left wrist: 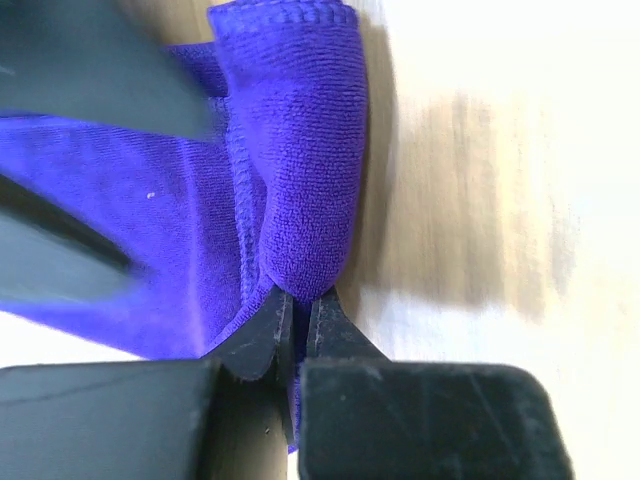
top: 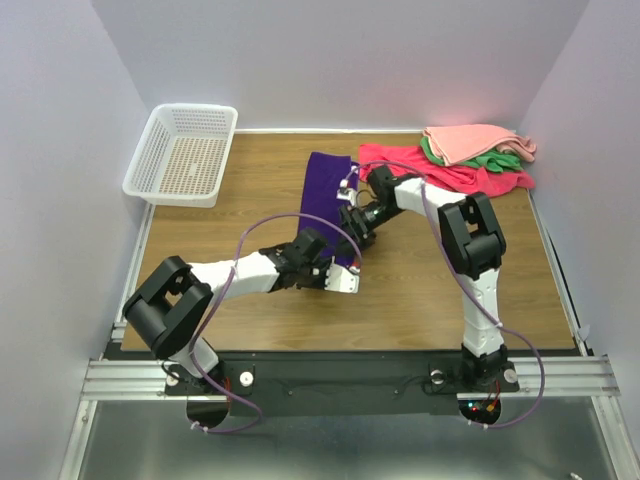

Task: Roll the towels
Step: Roll the towel

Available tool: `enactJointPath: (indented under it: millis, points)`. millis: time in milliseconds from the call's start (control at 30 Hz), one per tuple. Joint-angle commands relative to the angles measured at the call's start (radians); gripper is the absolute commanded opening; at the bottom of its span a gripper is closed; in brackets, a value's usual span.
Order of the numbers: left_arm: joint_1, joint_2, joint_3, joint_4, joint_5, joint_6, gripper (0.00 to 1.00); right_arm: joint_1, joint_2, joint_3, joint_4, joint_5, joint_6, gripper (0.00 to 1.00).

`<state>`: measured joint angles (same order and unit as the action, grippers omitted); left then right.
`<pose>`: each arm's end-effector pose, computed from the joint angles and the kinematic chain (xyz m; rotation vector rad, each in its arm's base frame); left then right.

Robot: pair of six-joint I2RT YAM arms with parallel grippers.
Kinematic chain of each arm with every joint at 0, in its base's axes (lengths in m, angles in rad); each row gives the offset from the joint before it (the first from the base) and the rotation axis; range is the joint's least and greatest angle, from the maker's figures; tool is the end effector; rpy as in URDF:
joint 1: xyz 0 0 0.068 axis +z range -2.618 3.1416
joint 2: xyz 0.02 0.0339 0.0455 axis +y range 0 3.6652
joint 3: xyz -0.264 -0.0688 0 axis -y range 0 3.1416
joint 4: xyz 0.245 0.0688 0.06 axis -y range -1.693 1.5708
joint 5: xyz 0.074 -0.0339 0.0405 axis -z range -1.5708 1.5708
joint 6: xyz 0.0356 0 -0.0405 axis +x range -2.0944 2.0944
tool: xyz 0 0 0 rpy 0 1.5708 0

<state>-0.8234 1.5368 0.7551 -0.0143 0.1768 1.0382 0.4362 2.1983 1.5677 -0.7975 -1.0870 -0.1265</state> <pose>0.2017 -0.2268 0.1694 1.9372 1.3363 -0.1044 0.3684 0.2065 0.1416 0.8456 -2.5137 -1.6110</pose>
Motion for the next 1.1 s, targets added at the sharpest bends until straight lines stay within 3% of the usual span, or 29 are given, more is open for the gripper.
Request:
enactJointPath:
  millis: [0, 133, 333, 433, 633, 800, 1067]
  points:
    - [0.033, 0.043, 0.104, -0.245, 0.173, -0.067, 0.00, -0.103, -0.075, 0.083, -0.005, 0.141, -0.019, 0.90]
    - [0.120, 0.165, 0.267, -0.427, 0.324, -0.067, 0.00, -0.192, -0.187, 0.100, 0.004, 0.220, -0.045, 0.91]
    - [0.259, 0.431, 0.545, -0.738, 0.490, 0.002, 0.03, -0.220, -0.377, 0.045, 0.032, 0.369, -0.146, 0.93]
    - [0.308, 0.538, 0.706, -0.850, 0.544, 0.054, 0.05, -0.220, -0.517, -0.074, 0.095, 0.375, -0.183, 0.94]
    - [0.355, 0.690, 0.860, -1.001, 0.573, 0.118, 0.09, -0.188, -0.689, -0.268, 0.187, 0.384, -0.291, 0.94]
    - [0.372, 0.763, 0.929, -1.055, 0.581, 0.126, 0.10, -0.038, -0.833, -0.418, 0.285, 0.519, -0.352, 0.94]
    - [0.397, 0.858, 0.994, -1.101, 0.581, 0.115, 0.13, 0.330, -0.764, -0.465, 0.340, 0.870, -0.493, 0.94]
